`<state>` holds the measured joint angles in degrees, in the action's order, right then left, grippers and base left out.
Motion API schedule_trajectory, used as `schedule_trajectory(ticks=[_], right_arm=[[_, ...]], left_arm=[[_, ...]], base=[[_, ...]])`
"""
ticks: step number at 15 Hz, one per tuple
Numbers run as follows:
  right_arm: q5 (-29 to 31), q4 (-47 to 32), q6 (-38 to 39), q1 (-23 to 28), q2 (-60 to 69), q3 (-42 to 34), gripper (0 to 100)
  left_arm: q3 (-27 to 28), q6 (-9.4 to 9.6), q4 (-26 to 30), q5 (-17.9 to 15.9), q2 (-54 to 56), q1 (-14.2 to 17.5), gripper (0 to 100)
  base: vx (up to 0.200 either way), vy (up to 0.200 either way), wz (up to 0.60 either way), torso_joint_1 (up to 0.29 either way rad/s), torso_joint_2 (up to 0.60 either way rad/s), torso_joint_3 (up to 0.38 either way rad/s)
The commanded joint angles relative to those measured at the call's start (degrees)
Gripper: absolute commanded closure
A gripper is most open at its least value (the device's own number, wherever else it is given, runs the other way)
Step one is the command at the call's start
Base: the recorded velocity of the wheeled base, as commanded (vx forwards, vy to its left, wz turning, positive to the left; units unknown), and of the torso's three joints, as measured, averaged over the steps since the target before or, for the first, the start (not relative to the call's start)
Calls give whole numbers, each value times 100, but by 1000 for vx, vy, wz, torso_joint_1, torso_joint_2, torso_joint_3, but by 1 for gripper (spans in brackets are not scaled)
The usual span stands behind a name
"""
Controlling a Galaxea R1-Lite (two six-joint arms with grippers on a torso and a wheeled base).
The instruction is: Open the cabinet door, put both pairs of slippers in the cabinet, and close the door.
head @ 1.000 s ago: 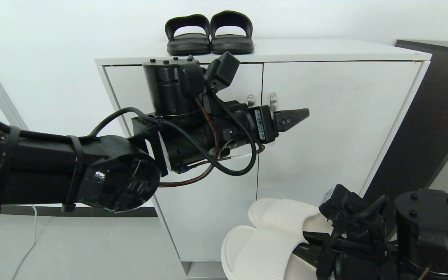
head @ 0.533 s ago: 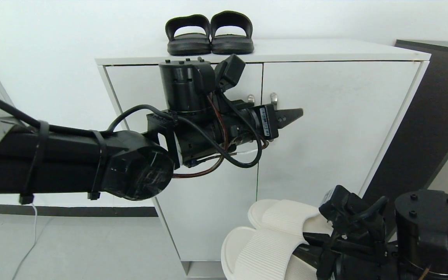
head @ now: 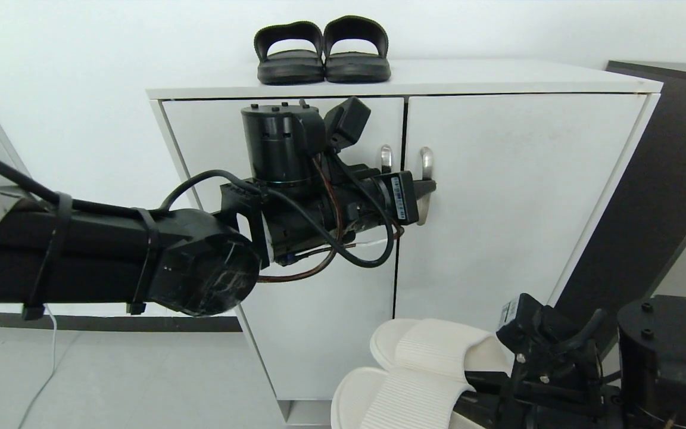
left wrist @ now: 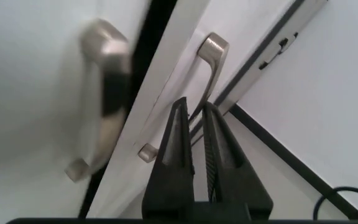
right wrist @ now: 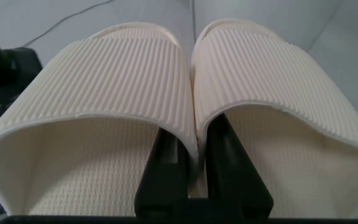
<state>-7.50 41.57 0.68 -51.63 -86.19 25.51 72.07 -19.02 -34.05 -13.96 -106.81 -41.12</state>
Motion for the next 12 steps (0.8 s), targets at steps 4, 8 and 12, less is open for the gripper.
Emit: schedule_trajectory(ticks=[4, 8, 12], right_arm=[[-331, -9, -51, -155, 252, -258, 100], [-402, 0, -279, -155, 225, -354, 100], [-490, 0, -288, -304, 216, -468, 100]], left_arm=[[-527, -5, -40, -2, 521, -160, 100], [-1354, 3, -49, -2, 1339, -432, 100], [-1635, -49, -199, -19, 1594, -256, 100]], base=[[0, 0, 0, 0, 0, 0], [0, 0, 0, 0, 0, 0], [0, 0, 0, 0, 0, 0]])
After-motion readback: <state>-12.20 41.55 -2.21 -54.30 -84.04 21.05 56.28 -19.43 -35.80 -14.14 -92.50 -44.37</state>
